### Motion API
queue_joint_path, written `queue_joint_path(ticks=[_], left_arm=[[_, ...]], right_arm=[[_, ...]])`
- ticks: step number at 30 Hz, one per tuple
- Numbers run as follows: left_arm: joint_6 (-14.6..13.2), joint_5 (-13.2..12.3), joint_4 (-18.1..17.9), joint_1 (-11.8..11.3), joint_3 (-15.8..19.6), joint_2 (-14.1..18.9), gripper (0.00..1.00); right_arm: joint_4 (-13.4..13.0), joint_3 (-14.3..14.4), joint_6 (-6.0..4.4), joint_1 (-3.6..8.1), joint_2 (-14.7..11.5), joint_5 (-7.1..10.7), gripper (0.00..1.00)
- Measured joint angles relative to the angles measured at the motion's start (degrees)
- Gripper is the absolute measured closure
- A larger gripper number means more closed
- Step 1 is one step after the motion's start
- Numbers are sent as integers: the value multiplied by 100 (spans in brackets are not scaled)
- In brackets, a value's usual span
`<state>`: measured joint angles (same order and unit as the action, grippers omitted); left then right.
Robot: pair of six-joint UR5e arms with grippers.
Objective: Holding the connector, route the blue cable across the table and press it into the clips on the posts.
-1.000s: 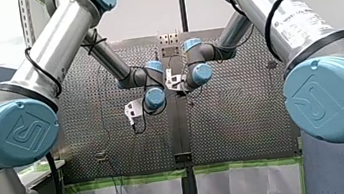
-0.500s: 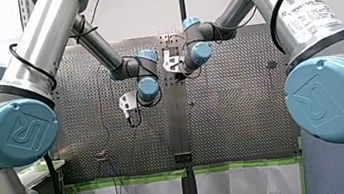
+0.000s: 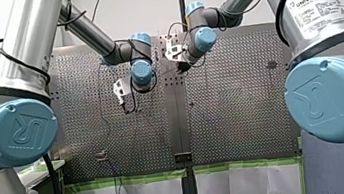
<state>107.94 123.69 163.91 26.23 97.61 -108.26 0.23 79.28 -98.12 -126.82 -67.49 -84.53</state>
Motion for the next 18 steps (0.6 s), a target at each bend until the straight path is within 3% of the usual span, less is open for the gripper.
queue_joint_path(ticks=[7, 18], left_arm=[[-61, -62, 110, 5, -4, 370, 100], [-135, -288, 129, -18, -315, 971, 100]], right_arm=[[5, 113, -26, 31, -317, 25, 100], [-23, 61, -12, 90, -862, 353, 100]])
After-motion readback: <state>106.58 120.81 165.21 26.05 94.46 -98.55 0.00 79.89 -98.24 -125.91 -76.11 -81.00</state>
